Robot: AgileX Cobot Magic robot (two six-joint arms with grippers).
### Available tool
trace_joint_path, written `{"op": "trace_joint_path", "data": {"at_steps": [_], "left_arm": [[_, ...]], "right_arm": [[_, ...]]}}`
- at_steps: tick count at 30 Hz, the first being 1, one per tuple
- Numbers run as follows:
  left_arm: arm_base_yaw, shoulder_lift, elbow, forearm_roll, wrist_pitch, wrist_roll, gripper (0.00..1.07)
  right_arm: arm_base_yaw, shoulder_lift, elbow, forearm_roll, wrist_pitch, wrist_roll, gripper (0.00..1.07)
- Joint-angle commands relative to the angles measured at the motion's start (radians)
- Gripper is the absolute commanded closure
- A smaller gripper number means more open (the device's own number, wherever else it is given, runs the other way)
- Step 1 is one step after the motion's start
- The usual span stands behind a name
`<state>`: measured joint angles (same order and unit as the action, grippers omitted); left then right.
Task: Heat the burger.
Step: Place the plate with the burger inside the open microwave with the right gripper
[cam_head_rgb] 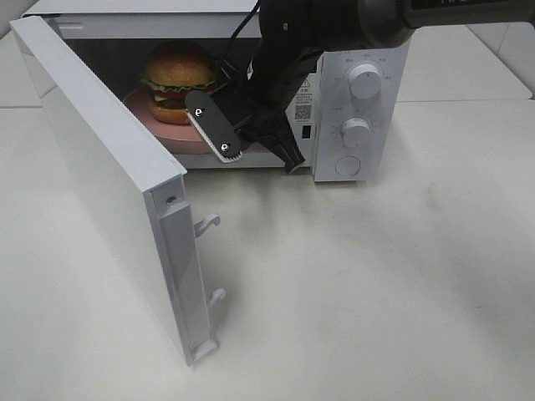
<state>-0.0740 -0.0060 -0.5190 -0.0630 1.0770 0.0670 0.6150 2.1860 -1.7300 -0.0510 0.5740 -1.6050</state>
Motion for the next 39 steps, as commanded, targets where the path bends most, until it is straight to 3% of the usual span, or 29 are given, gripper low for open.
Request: {"op": "trace_joint_path", "data": {"at_steps": [1,9,17,25,27,39], "left_arm": [[-0.003,-0.004,0.003,-0.003,-0.009,0.001,0.09],[-0.003,-0.004,0.003,-0.003,-0.009,0.001,0.09],[-0.003,-0.004,0.003,-0.003,-0.009,0.001,0.09],[-0.003,-0.004,0.003,-0.003,-0.009,0.001,0.09],[-0.003,-0.004,0.003,-0.003,-0.009,0.001,0.09],[-0.003,-0.004,0.003,-0.003,-0.009,0.001,0.09]], "right_arm": [[0.005,0.005,-0.045,-0.029,-0.048,0.052,1.07],[0.005,0.085,-0.127,-0.1,-0.061,0.17,1.07],[0.005,0.114,-0.141,-0.118,-0.074,0.198,1.05],[0.005,0.119,-0.141,-0.185,-0.106,0.307,0.88],[0.005,0.119,-0.141,-0.195,-0.111,0.355,0.74],[0.006,0.11,-0.121,-0.195,-0.128,0.467,0.52]]}}
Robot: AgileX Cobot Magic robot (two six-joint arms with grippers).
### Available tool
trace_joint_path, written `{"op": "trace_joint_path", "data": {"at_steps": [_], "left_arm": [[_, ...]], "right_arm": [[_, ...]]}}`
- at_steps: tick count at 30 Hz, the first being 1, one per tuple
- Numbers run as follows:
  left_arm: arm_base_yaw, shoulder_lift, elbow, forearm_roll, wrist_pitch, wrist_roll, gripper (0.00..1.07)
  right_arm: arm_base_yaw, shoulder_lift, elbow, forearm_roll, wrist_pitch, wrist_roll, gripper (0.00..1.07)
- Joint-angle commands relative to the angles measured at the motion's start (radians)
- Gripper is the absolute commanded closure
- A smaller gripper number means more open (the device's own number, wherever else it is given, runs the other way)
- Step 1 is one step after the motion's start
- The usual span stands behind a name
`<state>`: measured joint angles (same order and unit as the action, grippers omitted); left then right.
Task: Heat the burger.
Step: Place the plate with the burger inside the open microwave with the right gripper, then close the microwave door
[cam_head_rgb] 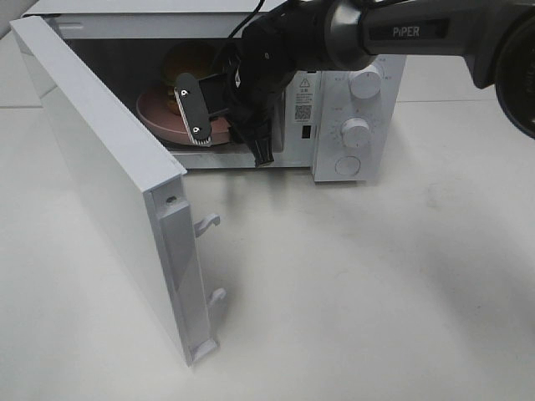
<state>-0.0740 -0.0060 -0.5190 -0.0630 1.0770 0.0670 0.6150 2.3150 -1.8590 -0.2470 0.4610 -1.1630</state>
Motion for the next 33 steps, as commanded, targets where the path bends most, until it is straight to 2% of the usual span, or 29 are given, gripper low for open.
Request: {"op": "trace_joint_path", "data": {"at_steps": [1,6,7,9,10,11,16,25,33], "left_arm": [[-0.003,-0.004,0.003,-0.003,-0.009,0.001,0.09],[-0.003,-0.004,0.003,-0.003,-0.009,0.001,0.09],[-0.003,-0.004,0.003,-0.003,-0.009,0.001,0.09],[-0.003,-0.004,0.003,-0.003,-0.009,0.001,0.09],[-0.003,-0.004,0.003,-0.003,-0.009,0.001,0.09],[-0.003,-0.004,0.003,-0.003,-0.009,0.001,0.09],[-0.003,-0.004,0.003,-0.003,-0.009,0.001,0.09],[-0.003,-0.004,0.003,-0.003,-0.009,0.001,0.09],[-0.003,-0.004,0.003,-0.003,-0.009,0.001,0.09]], "right_arm": [[0.008,-0.024,0.019,0.006,-0.022,0.024,0.5],[0.017,-0.07,0.106,0.008,-0.082,0.024,0.45],[0.017,-0.097,0.153,0.011,-0.125,0.024,0.44],[0.017,-0.109,0.173,0.016,-0.142,0.028,0.43],[0.017,-0.139,0.226,0.023,-0.19,0.033,0.41],[0.017,-0.139,0.226,0.023,-0.19,0.033,0.41],[0.017,-0.225,0.353,0.023,-0.237,0.038,0.38],[0.014,-0.322,0.462,0.022,-0.235,0.048,0.38],[0.013,-0.419,0.529,0.019,-0.205,0.199,0.38]]}}
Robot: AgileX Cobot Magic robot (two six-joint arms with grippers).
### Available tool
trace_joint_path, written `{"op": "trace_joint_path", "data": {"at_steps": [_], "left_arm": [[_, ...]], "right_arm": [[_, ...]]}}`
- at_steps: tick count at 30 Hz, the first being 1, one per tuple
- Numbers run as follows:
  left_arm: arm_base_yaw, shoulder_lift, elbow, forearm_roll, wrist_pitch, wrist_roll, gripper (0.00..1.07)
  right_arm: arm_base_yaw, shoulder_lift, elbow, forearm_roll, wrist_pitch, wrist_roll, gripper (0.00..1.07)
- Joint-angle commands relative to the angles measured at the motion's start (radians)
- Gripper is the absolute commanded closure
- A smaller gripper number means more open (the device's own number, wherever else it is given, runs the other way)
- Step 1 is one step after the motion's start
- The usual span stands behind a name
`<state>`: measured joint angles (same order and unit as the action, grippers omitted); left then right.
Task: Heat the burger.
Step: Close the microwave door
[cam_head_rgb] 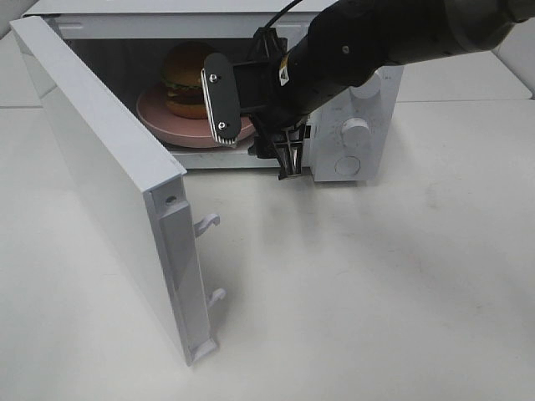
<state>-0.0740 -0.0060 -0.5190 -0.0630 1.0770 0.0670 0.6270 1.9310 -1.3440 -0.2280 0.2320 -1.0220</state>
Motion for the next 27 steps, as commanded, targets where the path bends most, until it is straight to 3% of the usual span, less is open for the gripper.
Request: {"op": "trace_joint_path", "data": {"at_steps": [1,20,27], "left_arm": [[-0.003,-0.004,0.003,-0.003,-0.009,0.001,0.09],[-0.003,-0.004,0.003,-0.003,-0.009,0.001,0.09],[-0.003,-0.004,0.003,-0.003,-0.009,0.001,0.09]], "right_arm": [[0.001,-0.035,0.014,0.0,0.024,0.058,0.38],[-0.033,-0.295,0.205,0.001,0.112,0.263,0.38],[-0.033,-0.427,0.319,0.003,0.129,0.514,0.38]]}}
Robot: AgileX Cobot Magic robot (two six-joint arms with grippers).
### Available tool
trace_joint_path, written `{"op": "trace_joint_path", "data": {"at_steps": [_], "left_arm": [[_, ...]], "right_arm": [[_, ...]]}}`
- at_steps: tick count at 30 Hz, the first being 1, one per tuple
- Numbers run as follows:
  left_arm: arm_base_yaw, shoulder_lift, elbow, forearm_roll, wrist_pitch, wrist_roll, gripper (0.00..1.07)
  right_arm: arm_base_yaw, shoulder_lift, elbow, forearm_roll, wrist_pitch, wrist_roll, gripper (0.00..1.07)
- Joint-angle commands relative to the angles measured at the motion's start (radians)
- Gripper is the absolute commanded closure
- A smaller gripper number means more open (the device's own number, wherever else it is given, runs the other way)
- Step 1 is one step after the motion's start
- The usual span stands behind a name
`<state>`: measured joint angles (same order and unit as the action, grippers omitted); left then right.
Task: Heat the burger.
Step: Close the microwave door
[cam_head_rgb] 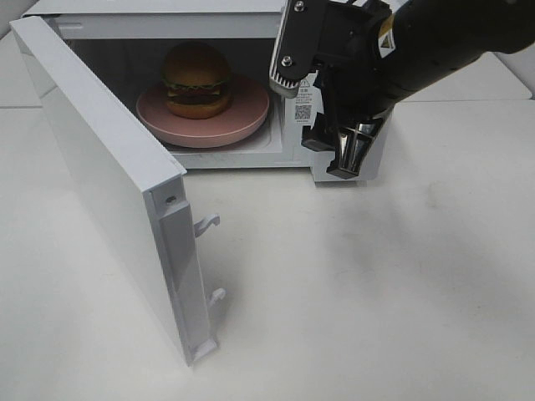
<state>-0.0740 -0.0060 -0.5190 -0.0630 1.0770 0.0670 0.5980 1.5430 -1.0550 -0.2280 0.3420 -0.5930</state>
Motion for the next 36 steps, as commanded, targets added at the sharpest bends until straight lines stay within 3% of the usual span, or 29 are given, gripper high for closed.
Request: {"op": "trace_joint_path", "data": {"at_steps": [1,7,13,16,21,24,29,36], "left_arm": [[-0.003,-0.004,0.003,-0.003,-0.009,0.001,0.09],[-0.003,-0.004,0.003,-0.003,-0.009,0.001,0.09],[-0.003,-0.004,0.003,-0.003,-0.009,0.001,0.09],[-0.003,-0.004,0.003,-0.003,-0.009,0.001,0.09],[-0.003,-0.004,0.003,-0.003,-0.009,0.001,0.09],[-0.003,-0.004,0.003,-0.003,-0.009,0.001,0.09],[-0.003,-0.004,0.003,-0.003,-0.009,0.001,0.09],[-0.003,-0.004,0.003,-0.003,-0.009,0.001,0.09]], "right_arm": [[-0.004,-0.039,0.03,0.003,0.019,0.085,0.38],[-0.004,-0.12,0.096,0.008,0.07,0.268,0.38],[-0.004,-0.215,0.157,0.011,0.179,0.471,0.27],[-0.003,-0.225,0.161,0.011,0.205,0.492,0.27],[-0.002,-0.308,0.169,0.012,0.416,0.635,0.3],[-0.002,-0.316,0.169,0.012,0.455,0.659,0.3],[-0.002,-0.366,0.169,0.018,0.686,0.704,0.31],[-0.002,-0.45,0.169,0.055,0.748,0.702,0.31]]}}
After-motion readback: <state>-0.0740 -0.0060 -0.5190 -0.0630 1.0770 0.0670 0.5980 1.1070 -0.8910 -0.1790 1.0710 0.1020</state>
